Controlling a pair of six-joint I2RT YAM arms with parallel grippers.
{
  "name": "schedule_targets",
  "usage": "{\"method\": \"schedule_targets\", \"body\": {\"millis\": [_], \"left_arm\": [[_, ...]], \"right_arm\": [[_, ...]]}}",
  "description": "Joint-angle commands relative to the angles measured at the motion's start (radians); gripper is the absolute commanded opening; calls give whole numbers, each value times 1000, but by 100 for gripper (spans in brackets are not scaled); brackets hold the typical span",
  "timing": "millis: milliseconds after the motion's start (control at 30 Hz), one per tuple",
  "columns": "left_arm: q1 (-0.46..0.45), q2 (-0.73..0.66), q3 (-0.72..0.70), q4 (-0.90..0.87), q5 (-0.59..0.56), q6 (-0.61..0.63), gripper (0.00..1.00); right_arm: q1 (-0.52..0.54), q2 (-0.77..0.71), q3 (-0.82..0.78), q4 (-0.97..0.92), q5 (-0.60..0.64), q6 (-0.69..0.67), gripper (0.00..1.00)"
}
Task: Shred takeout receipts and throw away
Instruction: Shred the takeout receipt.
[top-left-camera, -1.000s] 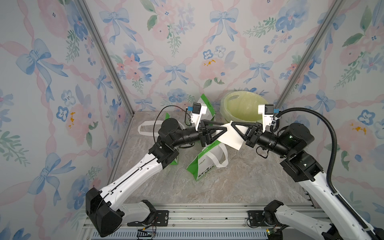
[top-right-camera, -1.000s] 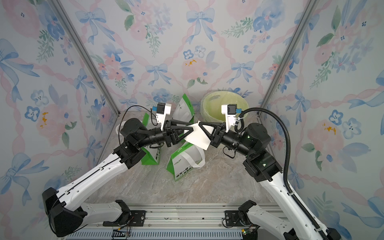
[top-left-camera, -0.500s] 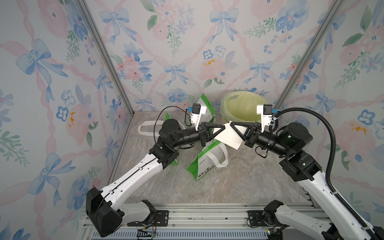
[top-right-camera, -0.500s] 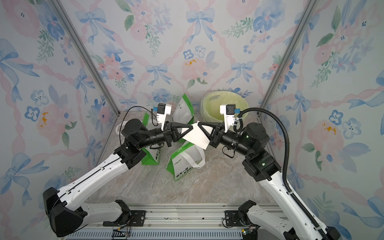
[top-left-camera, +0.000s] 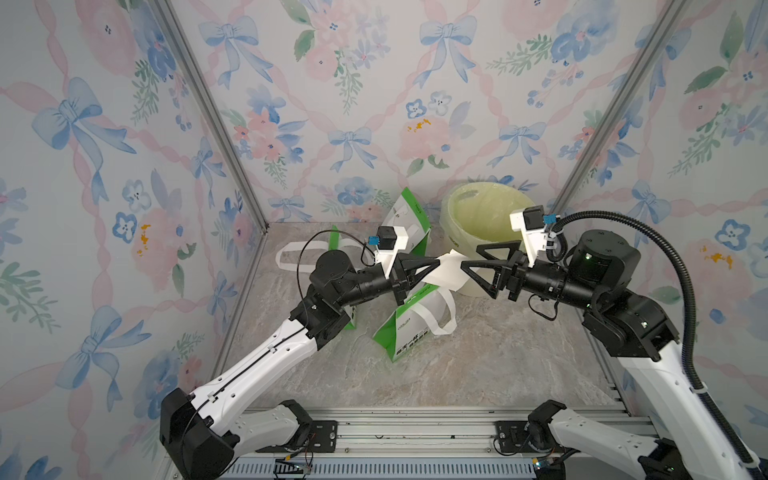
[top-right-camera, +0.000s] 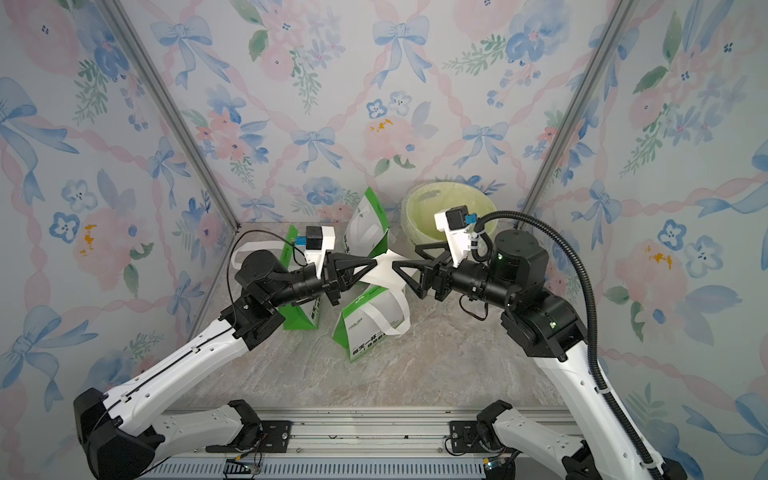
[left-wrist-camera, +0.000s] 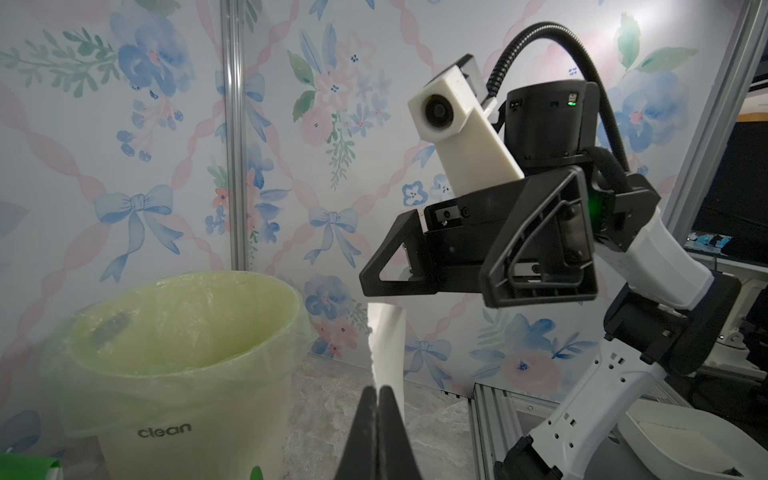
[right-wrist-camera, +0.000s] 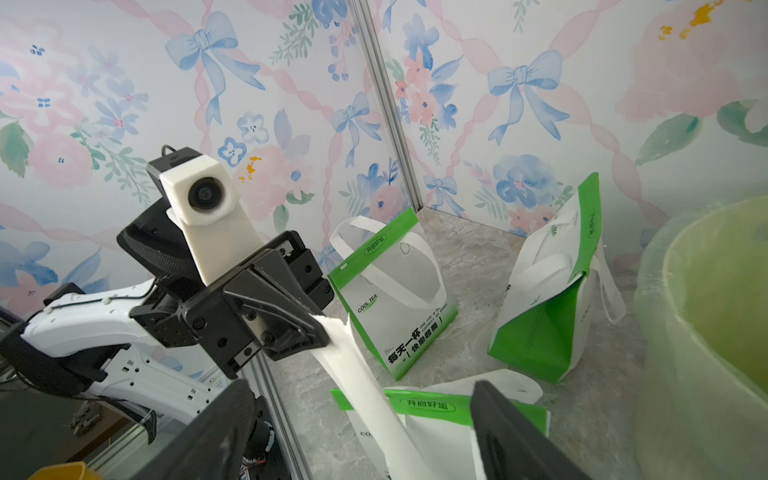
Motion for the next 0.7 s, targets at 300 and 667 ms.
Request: {"method": "schedule_targets", "body": {"millis": [300,667], "left_arm": [[-24,14,15,-47,93,217,0],[-28,5,11,-67,56,260,0]], "right_arm": [[51,60,42,-107,-83,-11,64],[62,79,38,-83,-100,26,22]]}}
